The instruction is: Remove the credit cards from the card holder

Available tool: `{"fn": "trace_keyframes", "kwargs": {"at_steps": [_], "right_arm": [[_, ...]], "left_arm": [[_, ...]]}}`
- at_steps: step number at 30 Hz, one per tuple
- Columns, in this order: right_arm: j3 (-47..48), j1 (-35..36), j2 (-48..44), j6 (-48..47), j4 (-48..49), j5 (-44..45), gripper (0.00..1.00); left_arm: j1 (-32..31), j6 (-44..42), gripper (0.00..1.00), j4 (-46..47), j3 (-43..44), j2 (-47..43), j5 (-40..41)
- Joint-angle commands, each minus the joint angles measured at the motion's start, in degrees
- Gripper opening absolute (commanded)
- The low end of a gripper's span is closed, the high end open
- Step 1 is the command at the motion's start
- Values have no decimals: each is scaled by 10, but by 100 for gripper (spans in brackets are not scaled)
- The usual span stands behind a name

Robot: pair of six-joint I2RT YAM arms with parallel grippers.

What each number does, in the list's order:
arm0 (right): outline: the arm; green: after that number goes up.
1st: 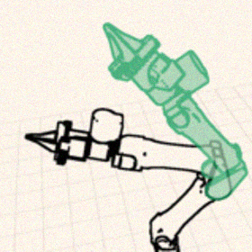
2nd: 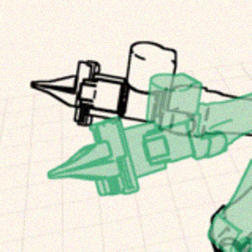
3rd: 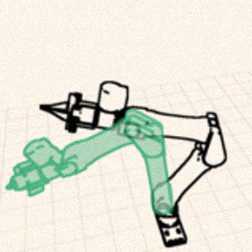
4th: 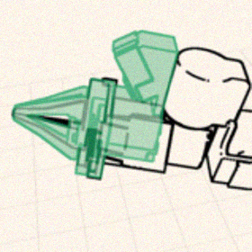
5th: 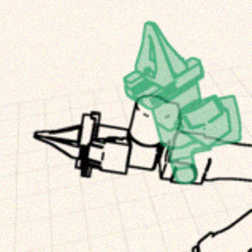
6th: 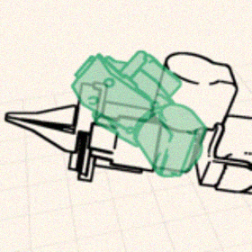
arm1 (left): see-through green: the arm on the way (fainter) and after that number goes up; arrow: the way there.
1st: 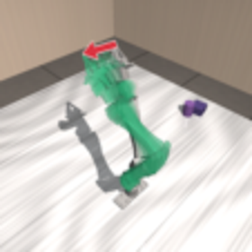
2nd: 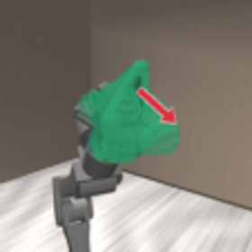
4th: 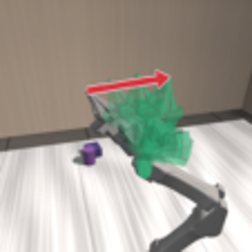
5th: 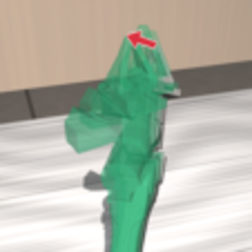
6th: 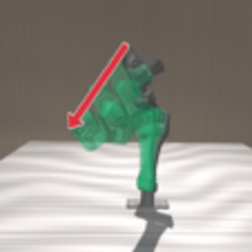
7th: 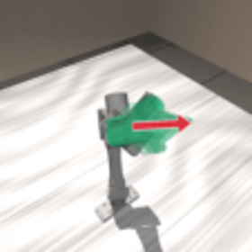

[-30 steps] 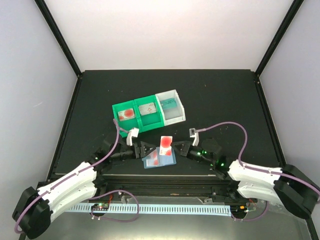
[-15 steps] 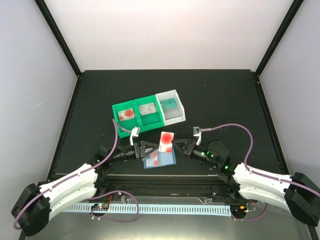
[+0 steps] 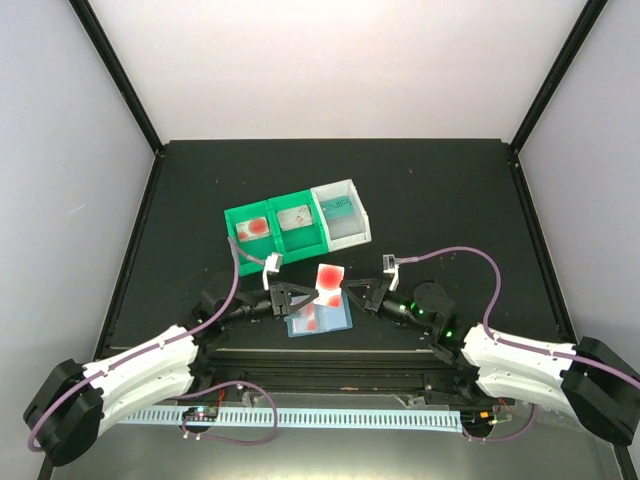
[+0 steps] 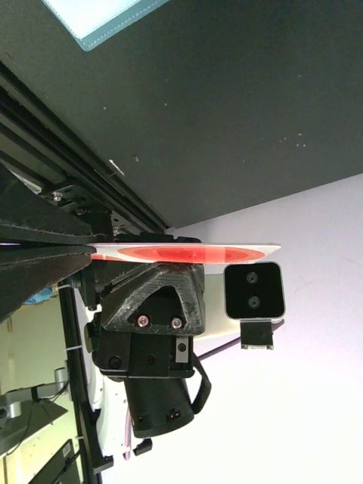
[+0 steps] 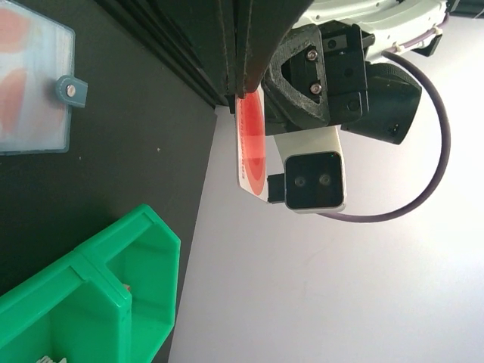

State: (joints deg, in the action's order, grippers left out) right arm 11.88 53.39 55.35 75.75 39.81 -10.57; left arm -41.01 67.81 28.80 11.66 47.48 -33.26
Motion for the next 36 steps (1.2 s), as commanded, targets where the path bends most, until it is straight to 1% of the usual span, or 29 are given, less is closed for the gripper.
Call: {"fn": "trace_keyframes", "kwargs": {"at_steps": [1,5,7,9,11,13,16,20,22,24,25,27,31,34,36], "right_arm": [[3,4,-15,-31,3,-13,2],[8,3,-39,-81,-40,-37,10],[15,3,-70,-126,-109,-42,15],[11,3,-118,-167,-178,-40,24],[8,3,-190,-207,-257,-33,30],[18,3,-255,-257,-341,-27,35],[59,2,-328,-324,-471,-18,36],[121,2,-368,-399,-588,-14,36],[142,2,-366,-423,-617,-14,36],[161,2,-348,-442,-626,-28,37],[173,2,-334,-451,-627,-41,38],[197,2,-293,-464,-627,-75,43],[248,2,-223,-480,-628,-128,44],[277,2,-178,-493,-631,-160,54],[285,2,-151,-497,-631,-180,58]], "left_arm": [[-3,-11,2,26,-1,-11,-7],[-3,-25,1,24,3,-19,-26],[-3,-43,2,10,6,-28,-43],[-3,-78,2,-39,16,-40,-62],[-2,-114,2,-92,29,-50,-80],[-2,-144,1,-133,40,-59,-103],[-1,-177,2,-176,51,-72,-126],[-1,-211,2,-231,75,-74,-144],[-1,-223,2,-242,84,-71,-171],[-1,-230,1,-246,85,-75,-193],[-1,-236,1,-254,86,-79,-200],[-1,-249,2,-272,89,-85,-211],[-2,-272,2,-297,98,-89,-232],[-2,-281,2,-305,100,-87,-236],[-2,-284,2,-302,99,-82,-245]]}}
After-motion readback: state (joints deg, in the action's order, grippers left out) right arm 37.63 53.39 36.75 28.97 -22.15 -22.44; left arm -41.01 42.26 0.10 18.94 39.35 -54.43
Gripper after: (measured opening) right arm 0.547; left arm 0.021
